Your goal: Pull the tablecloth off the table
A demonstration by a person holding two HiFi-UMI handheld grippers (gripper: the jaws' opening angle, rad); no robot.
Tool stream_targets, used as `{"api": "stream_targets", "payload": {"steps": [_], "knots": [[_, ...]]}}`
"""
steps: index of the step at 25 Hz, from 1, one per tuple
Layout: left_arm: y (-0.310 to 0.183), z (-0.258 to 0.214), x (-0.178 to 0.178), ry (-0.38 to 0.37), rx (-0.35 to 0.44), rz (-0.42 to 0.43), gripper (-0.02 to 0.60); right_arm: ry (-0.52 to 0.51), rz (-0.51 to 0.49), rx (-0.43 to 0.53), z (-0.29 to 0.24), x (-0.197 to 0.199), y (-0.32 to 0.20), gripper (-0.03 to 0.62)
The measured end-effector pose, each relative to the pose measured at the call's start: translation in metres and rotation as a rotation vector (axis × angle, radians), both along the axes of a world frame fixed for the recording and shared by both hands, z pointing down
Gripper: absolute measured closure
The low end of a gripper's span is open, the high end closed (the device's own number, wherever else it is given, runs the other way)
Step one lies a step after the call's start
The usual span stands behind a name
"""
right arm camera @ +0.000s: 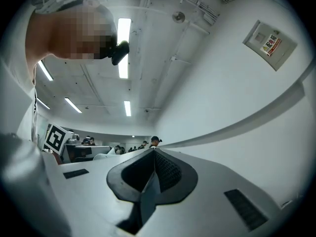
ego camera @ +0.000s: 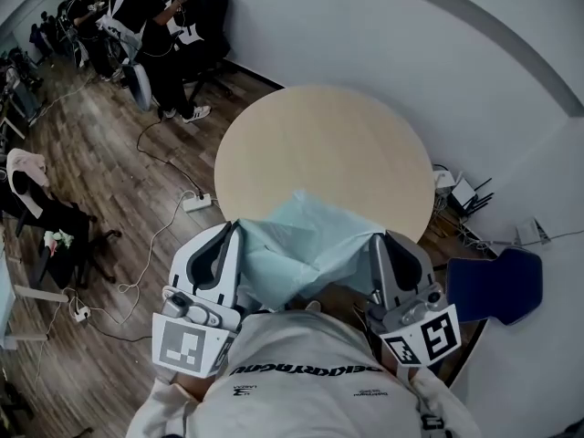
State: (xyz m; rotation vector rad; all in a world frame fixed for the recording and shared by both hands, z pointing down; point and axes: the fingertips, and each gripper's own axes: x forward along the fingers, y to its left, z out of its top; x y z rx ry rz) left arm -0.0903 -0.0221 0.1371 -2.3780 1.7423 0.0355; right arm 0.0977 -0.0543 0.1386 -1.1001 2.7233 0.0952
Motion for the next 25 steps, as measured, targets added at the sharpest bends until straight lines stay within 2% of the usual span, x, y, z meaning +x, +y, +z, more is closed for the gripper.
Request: {"api": "stream_targets", "payload": {"steps": [10, 17, 21, 25], "knots": [[0.014, -0.005, -0.012, 0.067, -0.010, -0.124, 0.566, -0.046, 0.029, -0.061, -0.001, 0.006, -0.007, 0.559], [0.018, -0.030, -0.042, 0.043, 0.034, -0.212, 0.566, -0.046, -0.011, -0.008, -0.024, -0.021, -0.016, 0.559], [0.016, -0.031, -0.047, 0.043, 0.023, -0.245, 0.566, -0.041, -0.017, -0.010, -0.023, -0.027, -0.025, 0.559], [0.022, -0.026, -0.070, 0.057, 0.001, -0.271, 0.566, -0.031, -0.027, -0.019, -0.020, -0.050, -0.024, 0.559]]}}
